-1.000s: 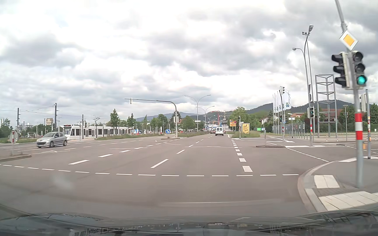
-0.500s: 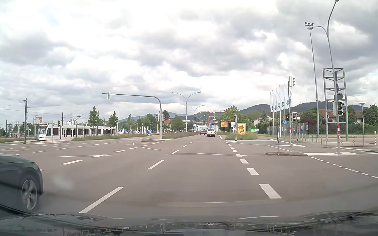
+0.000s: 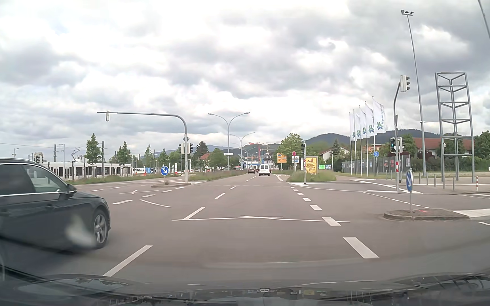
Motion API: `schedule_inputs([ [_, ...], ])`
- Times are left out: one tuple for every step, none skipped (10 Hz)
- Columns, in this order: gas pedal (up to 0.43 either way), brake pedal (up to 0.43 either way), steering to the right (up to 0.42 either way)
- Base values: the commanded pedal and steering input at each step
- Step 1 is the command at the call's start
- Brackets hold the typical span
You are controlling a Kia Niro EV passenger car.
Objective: Follow the waypoints while adhering to traffic rules and regulations
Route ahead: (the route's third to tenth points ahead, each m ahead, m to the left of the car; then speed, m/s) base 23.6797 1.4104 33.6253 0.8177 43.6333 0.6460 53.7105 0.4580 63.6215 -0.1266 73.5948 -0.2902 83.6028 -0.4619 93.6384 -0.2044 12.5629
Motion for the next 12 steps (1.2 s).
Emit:
schedule_inputs([
  [0.059,0.000,0.016],
  [0.059,0.000,0.015],
  [0.059,0.000,0.014],
  [0.059,0.000,0.014],
  [0.059,0.000,0.012],
  [0.059,0.000,0.010],
  [0.059,0.000,0.008],
  [0.059,0.000,0.008],
  [0.059,0.000,0.007],
  [0.059,0.000,0.006],
  [0.059,0.000,0.004],
  [0.059,0.000,0.003],
])
